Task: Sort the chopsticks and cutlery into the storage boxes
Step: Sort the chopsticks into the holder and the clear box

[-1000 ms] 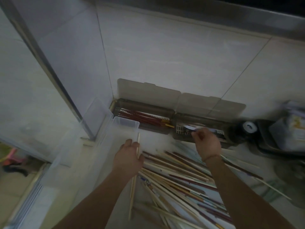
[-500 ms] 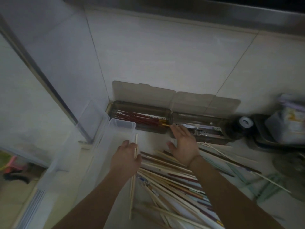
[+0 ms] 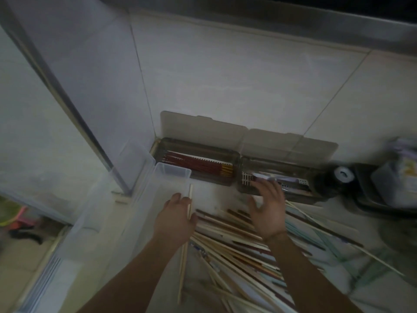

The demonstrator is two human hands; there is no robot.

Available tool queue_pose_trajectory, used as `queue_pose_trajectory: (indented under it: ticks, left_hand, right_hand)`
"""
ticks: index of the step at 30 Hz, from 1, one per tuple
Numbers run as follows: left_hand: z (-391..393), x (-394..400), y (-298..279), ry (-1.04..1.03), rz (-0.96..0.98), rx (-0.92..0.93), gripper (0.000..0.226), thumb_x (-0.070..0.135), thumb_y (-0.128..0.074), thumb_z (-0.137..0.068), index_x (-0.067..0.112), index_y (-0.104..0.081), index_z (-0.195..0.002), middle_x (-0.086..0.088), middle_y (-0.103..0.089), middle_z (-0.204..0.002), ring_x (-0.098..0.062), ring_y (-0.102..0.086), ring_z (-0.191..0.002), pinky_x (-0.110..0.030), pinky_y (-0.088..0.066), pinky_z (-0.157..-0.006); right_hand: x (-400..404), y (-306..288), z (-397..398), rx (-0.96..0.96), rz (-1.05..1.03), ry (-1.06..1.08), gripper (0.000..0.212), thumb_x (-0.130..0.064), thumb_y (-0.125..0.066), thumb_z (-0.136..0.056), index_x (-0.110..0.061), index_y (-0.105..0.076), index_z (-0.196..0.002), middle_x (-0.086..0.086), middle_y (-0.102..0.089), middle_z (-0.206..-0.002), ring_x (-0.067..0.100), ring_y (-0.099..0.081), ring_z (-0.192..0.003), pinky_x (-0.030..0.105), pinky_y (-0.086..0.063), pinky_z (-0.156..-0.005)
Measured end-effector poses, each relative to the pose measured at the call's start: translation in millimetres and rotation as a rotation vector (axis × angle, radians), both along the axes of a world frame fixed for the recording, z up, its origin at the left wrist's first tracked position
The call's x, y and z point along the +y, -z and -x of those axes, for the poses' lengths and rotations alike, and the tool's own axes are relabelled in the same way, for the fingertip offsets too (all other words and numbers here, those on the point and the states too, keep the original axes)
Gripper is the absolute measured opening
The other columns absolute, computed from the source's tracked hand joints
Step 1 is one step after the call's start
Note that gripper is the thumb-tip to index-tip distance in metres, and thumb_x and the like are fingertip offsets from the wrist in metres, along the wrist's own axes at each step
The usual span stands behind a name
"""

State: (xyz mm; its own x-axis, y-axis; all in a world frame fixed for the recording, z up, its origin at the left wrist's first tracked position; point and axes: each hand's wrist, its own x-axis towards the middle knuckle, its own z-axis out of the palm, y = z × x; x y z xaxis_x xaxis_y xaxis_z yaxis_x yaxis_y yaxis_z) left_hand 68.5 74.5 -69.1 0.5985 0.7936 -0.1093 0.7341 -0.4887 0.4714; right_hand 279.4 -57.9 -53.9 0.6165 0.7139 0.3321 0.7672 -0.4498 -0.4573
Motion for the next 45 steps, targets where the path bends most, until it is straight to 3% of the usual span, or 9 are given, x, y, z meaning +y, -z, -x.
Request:
queue_pose_trajectory:
  ticks: [3, 8, 16, 27, 31, 34, 37, 42, 45]
  left_hand:
    - [-2, 0, 0, 0.002, -0.008, -0.021, 0.042, 0.038, -0.061, -0.085, 0.016, -0.06, -0.12, -0.008, -0.051, -0.124, -0.028, -0.056, -0.107, -0.039, -0.05, -0.089]
    - [-4, -1, 1, -0.009, -0.02, -0.035, 0.037, 0.036, -0.064, -0.083, 0.015, -0.062, -0.113, -0.008, -0.052, -0.116, -0.031, -0.058, -0.1, -0.04, -0.052, -0.082]
    - [-4, 2, 2, -0.032, -0.021, -0.024, 0.037, 0.034, -0.066, -0.082, 0.017, -0.063, -0.114, -0.008, -0.053, -0.12, -0.032, -0.06, -0.098, -0.038, -0.051, -0.08]
    - [-3, 2, -1, -0.032, -0.009, -0.011, 0.038, 0.035, -0.066, -0.083, 0.016, -0.063, -0.117, -0.009, -0.052, -0.124, -0.031, -0.062, -0.097, -0.037, -0.052, -0.083]
    - [-2, 1, -3, -0.034, -0.018, -0.022, 0.038, 0.033, -0.067, -0.082, 0.015, -0.064, -0.115, -0.008, -0.053, -0.12, -0.03, -0.062, -0.094, -0.036, -0.051, -0.081]
    - [-2, 1, -4, -0.034, -0.02, -0.019, 0.037, 0.034, -0.067, -0.082, 0.015, -0.064, -0.115, -0.008, -0.053, -0.118, -0.03, -0.062, -0.094, -0.035, -0.051, -0.08]
    - [-3, 1, -5, -0.023, -0.025, -0.023, 0.037, 0.034, -0.066, -0.082, 0.015, -0.064, -0.113, -0.007, -0.054, -0.114, -0.03, -0.062, -0.092, -0.035, -0.051, -0.079]
    - [-1, 1, -3, -0.007, -0.025, -0.03, 0.037, 0.037, -0.063, -0.082, 0.016, -0.063, -0.113, -0.006, -0.054, -0.114, -0.028, -0.061, -0.097, -0.035, -0.052, -0.082]
    - [0, 2, -3, -0.006, -0.021, -0.02, 0.038, 0.04, -0.06, -0.084, 0.018, -0.061, -0.115, -0.004, -0.053, -0.117, -0.026, -0.06, -0.1, -0.036, -0.052, -0.084]
  right_hand:
    - [-71, 10, -25, -0.024, -0.067, 0.157, 0.029, -0.032, -0.053, -0.085, -0.014, -0.07, -0.098, 0.009, -0.067, -0.103, 0.036, -0.057, -0.101, 0.041, -0.042, -0.092]
    - [-177, 29, -52, -0.09, 0.164, 0.3, 0.029, -0.03, -0.053, -0.08, -0.01, -0.073, -0.079, 0.013, -0.071, -0.081, 0.038, -0.064, -0.079, 0.039, -0.043, -0.079]
    - [-225, 37, -28, -0.136, 0.345, 0.169, 0.033, -0.03, -0.049, -0.078, -0.012, -0.075, -0.083, 0.01, -0.07, -0.083, 0.036, -0.063, -0.078, 0.043, -0.053, -0.074]
    - [-221, 23, -34, 0.005, 0.505, 0.193, 0.017, -0.016, -0.082, -0.07, -0.023, -0.075, -0.084, 0.0, -0.071, -0.089, 0.034, -0.059, -0.088, 0.044, -0.048, -0.078]
    - [-221, 17, -40, -0.034, 0.311, 0.092, 0.026, 0.002, -0.085, -0.062, -0.015, -0.075, -0.079, 0.003, -0.071, -0.08, 0.031, -0.063, -0.08, 0.036, -0.053, -0.075]
    - [-209, 4, -48, 0.304, 0.065, 0.277, 0.023, 0.001, -0.071, -0.08, -0.022, -0.07, -0.082, -0.006, -0.068, -0.078, 0.005, -0.059, -0.071, 0.006, -0.043, -0.069]
    - [-181, 0, -53, 0.603, -0.199, 0.341, 0.014, -0.001, -0.057, -0.092, -0.011, -0.066, -0.093, -0.015, -0.07, -0.07, 0.003, -0.062, -0.065, 0.013, -0.05, -0.056]
    - [-98, -12, -43, 0.984, -0.541, 0.417, 0.013, -0.009, -0.054, -0.096, -0.013, -0.066, -0.095, -0.002, -0.069, -0.071, 0.011, -0.065, -0.061, 0.031, -0.049, -0.058]
    - [-40, -19, -32, 1.022, -0.635, 0.394, 0.016, -0.008, -0.055, -0.095, -0.018, -0.065, -0.086, -0.004, -0.068, -0.066, 0.013, -0.064, -0.057, 0.027, -0.05, -0.052]
